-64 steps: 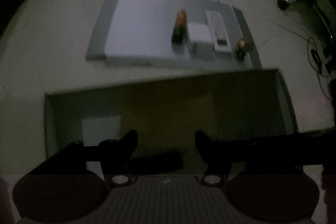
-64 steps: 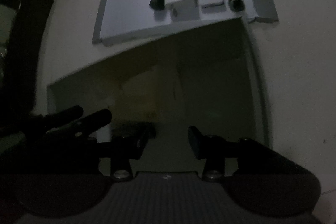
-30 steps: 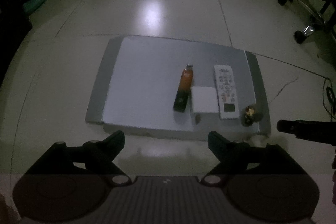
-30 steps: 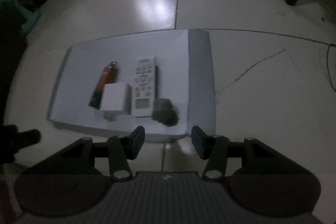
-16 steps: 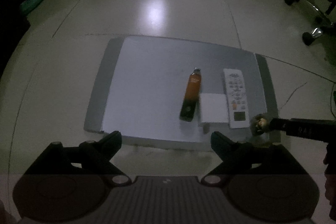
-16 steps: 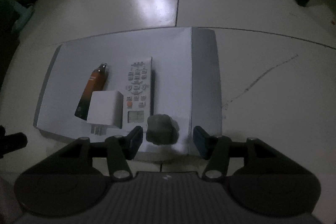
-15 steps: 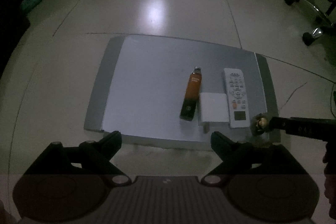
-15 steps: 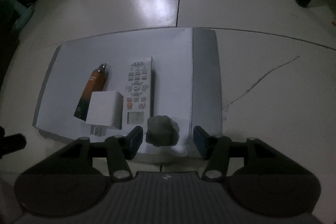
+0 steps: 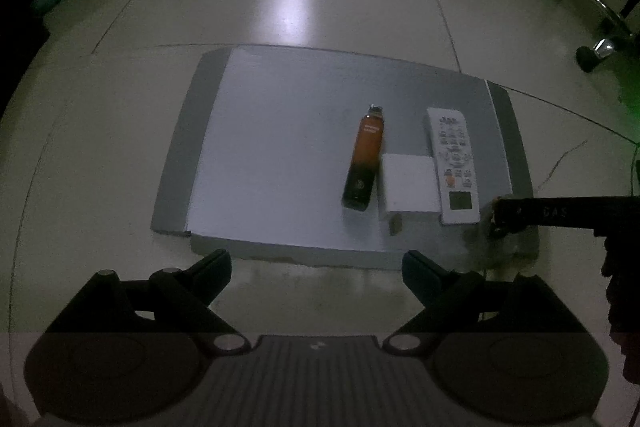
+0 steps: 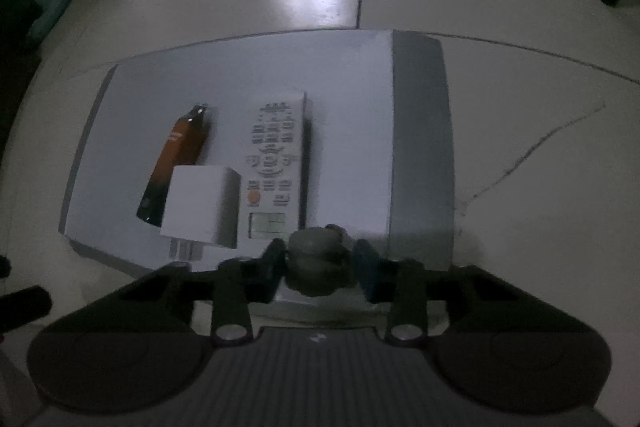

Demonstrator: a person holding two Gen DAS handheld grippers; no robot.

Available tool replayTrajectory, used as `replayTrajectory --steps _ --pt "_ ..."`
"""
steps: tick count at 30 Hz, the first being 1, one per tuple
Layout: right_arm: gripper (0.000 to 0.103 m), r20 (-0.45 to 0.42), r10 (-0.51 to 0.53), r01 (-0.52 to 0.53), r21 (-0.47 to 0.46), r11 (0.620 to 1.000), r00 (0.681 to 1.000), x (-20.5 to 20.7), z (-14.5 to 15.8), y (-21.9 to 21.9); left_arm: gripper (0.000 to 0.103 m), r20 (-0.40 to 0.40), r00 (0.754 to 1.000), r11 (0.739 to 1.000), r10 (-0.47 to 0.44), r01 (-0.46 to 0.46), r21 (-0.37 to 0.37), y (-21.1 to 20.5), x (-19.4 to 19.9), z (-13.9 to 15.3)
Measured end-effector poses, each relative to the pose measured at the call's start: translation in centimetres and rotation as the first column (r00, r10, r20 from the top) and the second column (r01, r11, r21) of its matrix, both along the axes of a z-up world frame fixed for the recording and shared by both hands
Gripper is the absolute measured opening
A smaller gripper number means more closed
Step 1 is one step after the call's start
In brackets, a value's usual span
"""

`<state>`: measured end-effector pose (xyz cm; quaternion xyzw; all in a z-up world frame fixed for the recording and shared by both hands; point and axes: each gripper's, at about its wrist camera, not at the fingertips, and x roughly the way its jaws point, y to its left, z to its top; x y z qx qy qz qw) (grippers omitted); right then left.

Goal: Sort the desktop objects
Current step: 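Grasp the small grey round stone with the right tool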

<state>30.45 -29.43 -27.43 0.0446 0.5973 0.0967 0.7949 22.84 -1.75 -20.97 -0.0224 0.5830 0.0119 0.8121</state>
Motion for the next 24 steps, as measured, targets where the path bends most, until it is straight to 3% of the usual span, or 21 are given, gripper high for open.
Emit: replayTrajectory --steps 9,13,17,22,24 --pt "0.044 -0.033 -0.007 0.005 -0.044 0.999 0.999 0.2 -1.1 0.8 0.093 -0.012 1.0 1.0 -0.008 0.008 -0.004 -0.1 0.0 -0.6" --pt "0.035 -0.015 0.009 -0.009 -0.04 0.999 1.0 -0.2 -1.4 0.8 0.093 -0.018 1.0 1.0 -0.009 0.009 -0.006 -0.2 0.0 -0.9" --pt "0.035 -0.004 0.013 -0.013 -0.027 1.0 1.0 -0.4 -1.0 0.6 0.093 -0.012 1.0 1.0 -0.018 0.018 -0.026 -0.4 -0.2 -1.3" --pt "0.035 0.004 0.016 -0.016 0.014 1.0 1.0 -0.4 0.1 0.4 0.093 0.004 1.0 0.987 0.026 -0.025 -0.159 0.5 0.1 -1.1" --pt "0.035 0.003 0.014 -0.014 0.028 1.0 1.0 -0.5 0.3 0.4 0.093 0.001 0.999 0.983 0.047 -0.046 -0.179 0.7 0.2 -1.1"
